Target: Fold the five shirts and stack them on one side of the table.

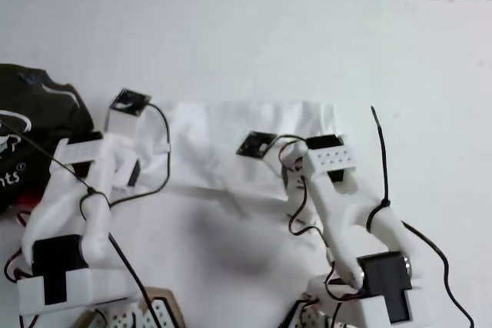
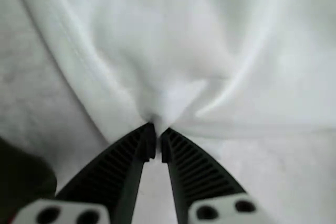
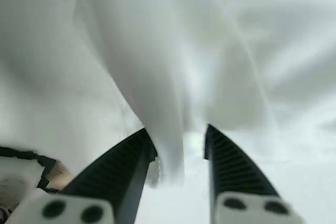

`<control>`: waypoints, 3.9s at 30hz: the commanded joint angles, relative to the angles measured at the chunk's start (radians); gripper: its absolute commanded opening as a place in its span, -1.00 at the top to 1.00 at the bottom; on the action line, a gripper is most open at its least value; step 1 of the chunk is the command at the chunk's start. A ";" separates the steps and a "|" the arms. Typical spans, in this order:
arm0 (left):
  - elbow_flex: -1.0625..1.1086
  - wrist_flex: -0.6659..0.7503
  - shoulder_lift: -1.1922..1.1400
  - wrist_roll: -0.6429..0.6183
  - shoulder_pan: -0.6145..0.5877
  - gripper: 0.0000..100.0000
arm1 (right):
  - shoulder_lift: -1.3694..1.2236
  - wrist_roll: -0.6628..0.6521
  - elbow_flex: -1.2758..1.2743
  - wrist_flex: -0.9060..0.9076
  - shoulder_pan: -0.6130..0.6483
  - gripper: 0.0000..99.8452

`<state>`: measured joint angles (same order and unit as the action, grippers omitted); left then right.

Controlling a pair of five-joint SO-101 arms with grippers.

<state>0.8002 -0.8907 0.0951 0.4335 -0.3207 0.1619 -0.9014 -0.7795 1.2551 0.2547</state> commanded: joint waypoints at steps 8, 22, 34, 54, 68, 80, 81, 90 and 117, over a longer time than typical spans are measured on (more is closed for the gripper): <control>0.004 0.026 0.000 0.000 -0.021 0.94 | 0.088 0.035 0.037 0.048 0.102 0.60; 0.004 0.026 0.000 0.000 -0.021 0.94 | 0.371 0.068 -0.206 0.061 0.294 0.61; 0.004 0.026 0.000 0.000 -0.021 0.94 | 0.328 0.080 -0.328 -0.154 0.185 0.60; 0.004 0.026 0.000 0.000 -0.021 0.94 | -0.116 0.083 -0.078 -0.171 0.137 0.51; 0.004 0.026 0.000 0.000 -0.021 0.94 | -0.220 0.005 -0.012 -0.074 0.173 0.90; 0.004 0.026 0.000 0.000 -0.021 0.94 | -0.219 -0.003 0.183 0.021 0.081 0.96; 0.004 0.026 0.000 0.000 -0.021 0.94 | -0.219 -0.003 0.233 0.048 0.062 0.96; 0.004 0.026 0.000 0.000 -0.021 0.94 | -0.239 -0.005 0.562 0.166 0.028 0.96; 0.005 0.026 0.000 0.000 -0.021 0.94 | -0.900 0.164 1.481 0.248 -0.036 0.64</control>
<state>0.8017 -0.8876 0.0951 0.4319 -0.3207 -0.7311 -0.8186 0.5907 1.4822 0.2547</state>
